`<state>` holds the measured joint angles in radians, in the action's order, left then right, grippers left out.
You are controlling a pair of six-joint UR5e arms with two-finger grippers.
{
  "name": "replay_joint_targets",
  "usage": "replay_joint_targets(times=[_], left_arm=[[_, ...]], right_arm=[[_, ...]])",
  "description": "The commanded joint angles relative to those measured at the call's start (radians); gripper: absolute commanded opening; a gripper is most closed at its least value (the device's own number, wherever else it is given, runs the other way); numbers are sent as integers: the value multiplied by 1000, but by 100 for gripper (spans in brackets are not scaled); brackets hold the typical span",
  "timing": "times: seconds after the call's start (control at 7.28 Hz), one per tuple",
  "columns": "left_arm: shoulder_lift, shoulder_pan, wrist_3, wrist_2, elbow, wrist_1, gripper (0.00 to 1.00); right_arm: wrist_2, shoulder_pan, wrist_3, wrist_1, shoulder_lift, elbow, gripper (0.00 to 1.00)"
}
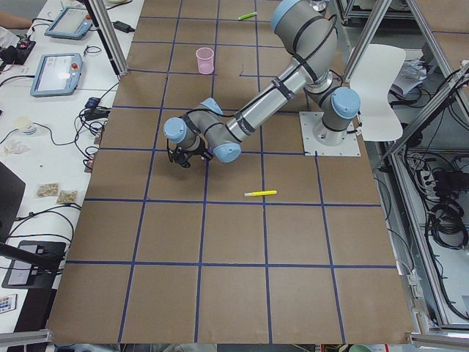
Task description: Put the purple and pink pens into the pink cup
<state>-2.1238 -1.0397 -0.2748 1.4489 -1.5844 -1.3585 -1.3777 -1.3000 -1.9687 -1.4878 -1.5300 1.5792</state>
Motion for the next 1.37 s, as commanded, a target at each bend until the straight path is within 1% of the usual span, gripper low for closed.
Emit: replay_joint_targets(times=[0.0,0.14,0.27,0.55,0.69,0.82,0.96,1.1,1.24], left_arm=[[50,-14,0,4,10,-8,0],[77,-34,0,5,10,-8,0],[103,-49,-1,17,10,-8,0],[151,-91,-1,28,10,2,0],[163,-121,-15,27,10,4,0],[174,-137,-14,18,10,6,0],[192,-141,-14,15,10,4,0],[212,-151,-14,-16,10,4,0],[231,-167,-14,-30,10,6,0]], right_arm=[[-15,-216,271,-122,40,-13,10],[-17,-275,427,-187,74,-13,10],[-26,-341,541,-256,108,-13,10],[-136,-468,727,-325,187,-34,10],[-240,-525,743,-327,227,-71,10],[-314,-554,754,-324,266,-100,10],[-328,-561,818,-333,299,-116,10],[-337,-561,879,-357,335,-125,10],[-343,-564,887,-385,382,-136,12]])
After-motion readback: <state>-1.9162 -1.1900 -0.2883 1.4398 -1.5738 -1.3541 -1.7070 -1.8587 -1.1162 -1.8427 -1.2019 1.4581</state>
